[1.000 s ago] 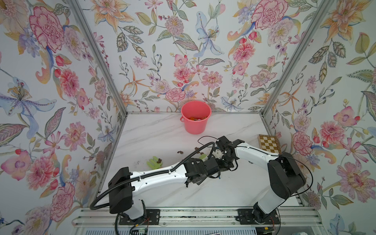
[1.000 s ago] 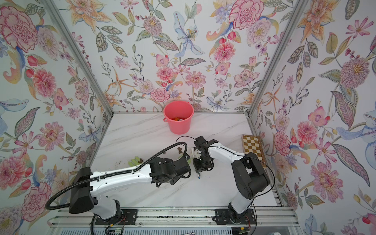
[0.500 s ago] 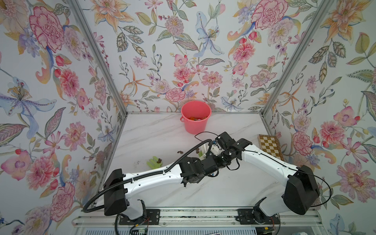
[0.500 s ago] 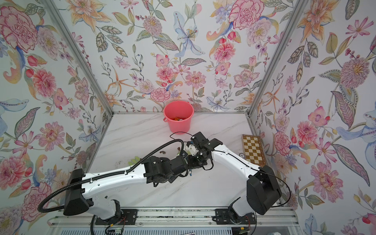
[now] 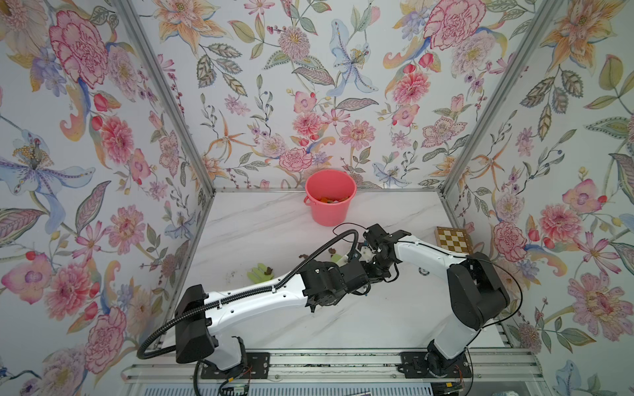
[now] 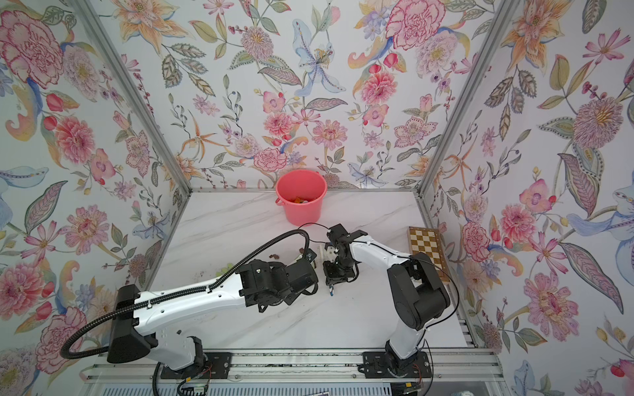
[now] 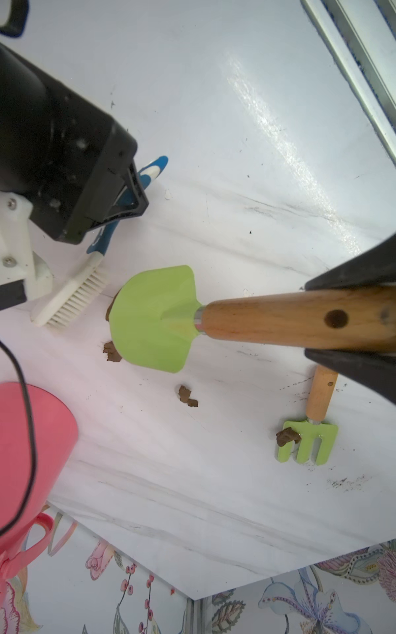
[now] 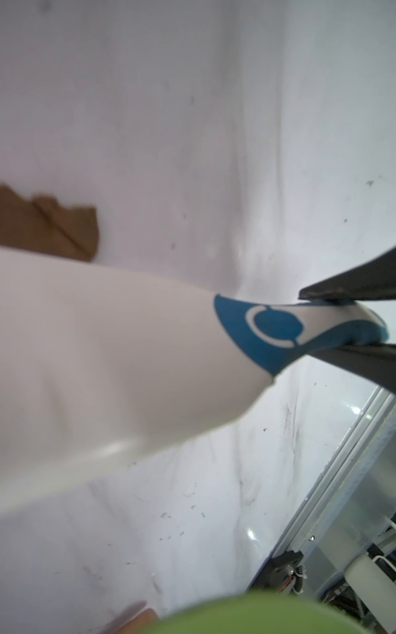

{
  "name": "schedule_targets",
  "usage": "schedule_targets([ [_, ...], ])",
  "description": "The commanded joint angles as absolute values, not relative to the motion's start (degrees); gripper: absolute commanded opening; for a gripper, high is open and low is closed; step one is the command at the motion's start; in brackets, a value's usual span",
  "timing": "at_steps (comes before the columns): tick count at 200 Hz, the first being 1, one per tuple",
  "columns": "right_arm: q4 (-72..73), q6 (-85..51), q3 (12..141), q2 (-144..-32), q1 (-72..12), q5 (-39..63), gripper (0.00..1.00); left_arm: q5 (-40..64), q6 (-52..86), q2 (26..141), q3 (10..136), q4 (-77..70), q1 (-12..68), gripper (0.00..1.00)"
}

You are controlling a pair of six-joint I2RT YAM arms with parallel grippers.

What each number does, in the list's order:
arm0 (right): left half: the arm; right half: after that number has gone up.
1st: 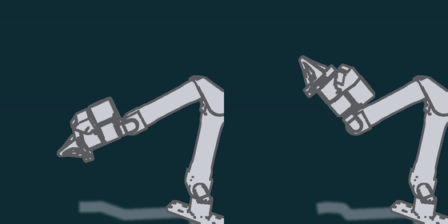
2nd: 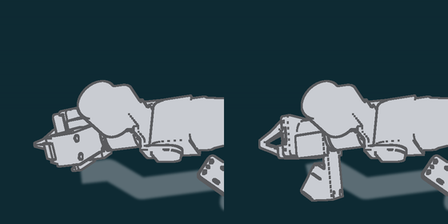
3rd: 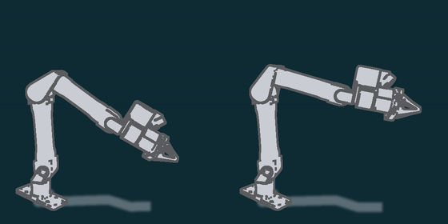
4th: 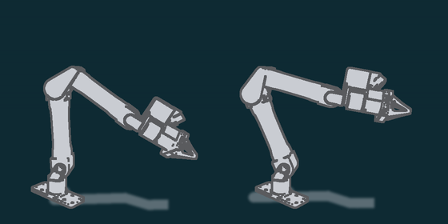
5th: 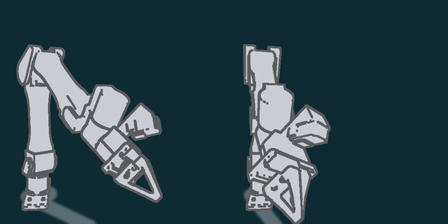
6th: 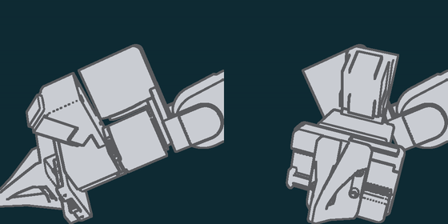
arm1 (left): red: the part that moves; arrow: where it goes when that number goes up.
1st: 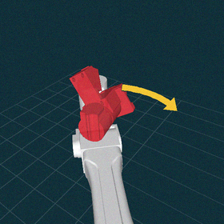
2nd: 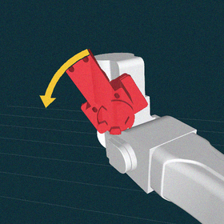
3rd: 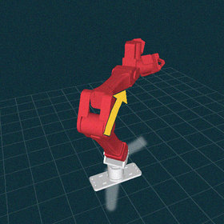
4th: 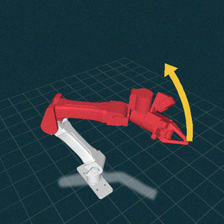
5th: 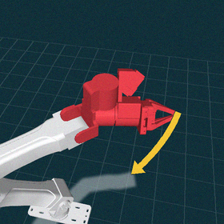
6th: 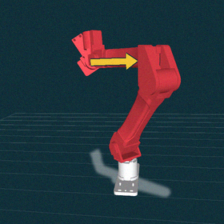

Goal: Brush the soil off the hand trowel and place it into the bucket
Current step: Brush off the soil from the hand trowel.

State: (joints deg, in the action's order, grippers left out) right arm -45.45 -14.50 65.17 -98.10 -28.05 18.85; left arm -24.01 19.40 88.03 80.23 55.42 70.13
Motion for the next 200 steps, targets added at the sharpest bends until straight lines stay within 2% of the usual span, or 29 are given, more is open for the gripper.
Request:
schedule_targets([
  [1,-44.68,-13.60,68.30,-93.16,-24.96,16.99,0.00,-20.85,23.76,85.31,83.21,57.37,68.64,0.00],
  [42,-34.03,-18.22,63.21,-81.16,-20.24,20.39,0.00,-2.14,35.19,81.67,79.61,52.64,58.55,0.00],
  [71,-22.28,-22.11,55.34,-73.06,-21.79,21.45,0.02,12.76,52.95,76.76,73.37,37.26,49.54,0.00],
  [87,-17.56,-23.17,51.02,-69.78,-24.54,19.18,0.02,17.97,66.37,72.37,65.89,23.04,45.72,0.00],
  [104,-13.12,-23.83,47.71,-67.09,-28.37,15.63,0.02,20.26,82.01,67.69,55.89,6.52,43.07,0.00],
  [117,-10.53,-24.55,46.11,-66.37,-30.17,14.50,0.03,20.85,90.07,65.95,50.97,-0.92,41.69,0.00],
  [155,-6.68,-24.52,45.91,-68.76,-33.43,14.19,0.02,20.73,97.05,65.46,50.21,-0.72,41.18,0.00],
  [200,-1.76,-21.59,44.77,-69.84,-39.19,6.06,0.02,21.49,102.28,66.28,50.44,-5.17,41.22,0.00],
])
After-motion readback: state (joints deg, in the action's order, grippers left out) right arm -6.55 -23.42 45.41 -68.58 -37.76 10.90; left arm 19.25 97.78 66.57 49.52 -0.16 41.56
